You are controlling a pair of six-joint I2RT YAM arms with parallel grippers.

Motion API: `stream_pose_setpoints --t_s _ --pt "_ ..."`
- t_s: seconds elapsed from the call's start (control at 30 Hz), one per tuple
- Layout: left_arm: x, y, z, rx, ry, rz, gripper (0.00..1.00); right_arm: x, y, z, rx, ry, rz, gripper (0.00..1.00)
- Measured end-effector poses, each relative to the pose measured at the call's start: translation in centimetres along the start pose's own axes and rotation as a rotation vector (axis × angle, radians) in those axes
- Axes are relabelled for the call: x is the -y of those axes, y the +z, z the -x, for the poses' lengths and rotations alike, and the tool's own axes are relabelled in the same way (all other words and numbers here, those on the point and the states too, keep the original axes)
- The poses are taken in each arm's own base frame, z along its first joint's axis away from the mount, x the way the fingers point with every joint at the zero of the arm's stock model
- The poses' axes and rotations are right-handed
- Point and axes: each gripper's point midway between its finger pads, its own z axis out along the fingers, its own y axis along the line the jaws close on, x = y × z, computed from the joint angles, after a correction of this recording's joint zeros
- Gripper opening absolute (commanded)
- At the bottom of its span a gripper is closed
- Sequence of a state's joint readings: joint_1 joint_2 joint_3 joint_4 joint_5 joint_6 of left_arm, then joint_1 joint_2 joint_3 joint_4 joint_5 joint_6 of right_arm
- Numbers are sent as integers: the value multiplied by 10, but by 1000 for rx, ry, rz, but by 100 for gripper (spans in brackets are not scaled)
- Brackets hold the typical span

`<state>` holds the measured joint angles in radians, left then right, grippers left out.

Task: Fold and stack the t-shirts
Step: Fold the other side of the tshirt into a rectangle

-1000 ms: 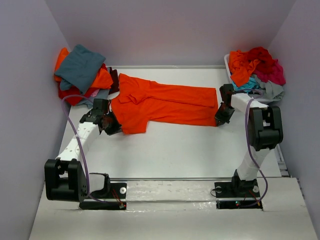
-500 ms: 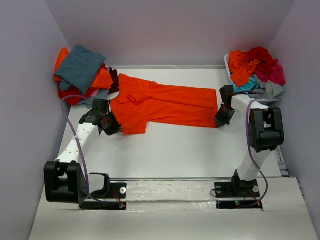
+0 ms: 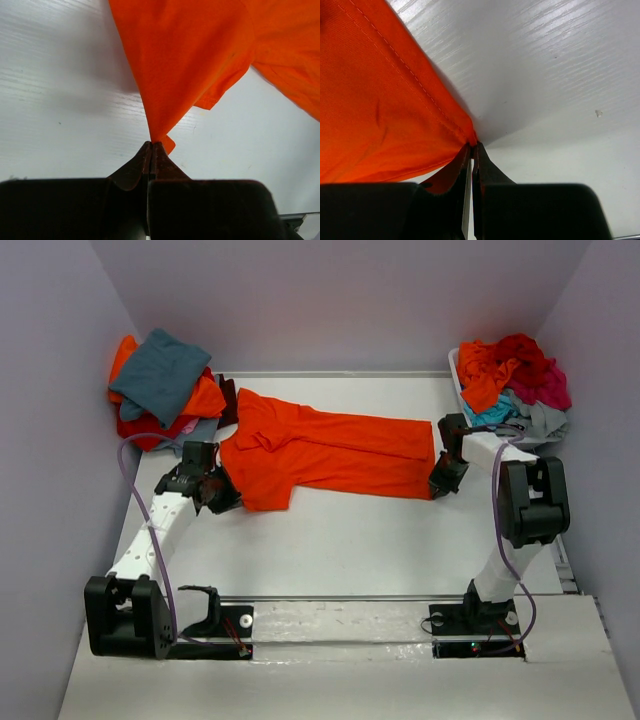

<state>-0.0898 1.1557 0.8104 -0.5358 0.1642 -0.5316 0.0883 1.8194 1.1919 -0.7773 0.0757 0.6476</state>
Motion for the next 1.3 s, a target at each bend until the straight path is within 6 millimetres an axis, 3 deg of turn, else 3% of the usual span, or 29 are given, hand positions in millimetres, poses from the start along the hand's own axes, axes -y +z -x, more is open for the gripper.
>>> stream_pose_setpoints --t_s 0.6,0.9,1.03,1.3 --pt "-6 -21 -11 15 2 -3 6 -2 -10 -18 -17 -22 33 7" --pt "-15 -23 -27 -24 16 33 6 6 -25 -31 -21 -34 46 7" --pt "-15 -23 -28 -26 18 35 6 10 -42 -37 -7 -40 62 7" --pt "3 -31 3 17 40 28 6 16 -58 -42 -5 -40 62 7"
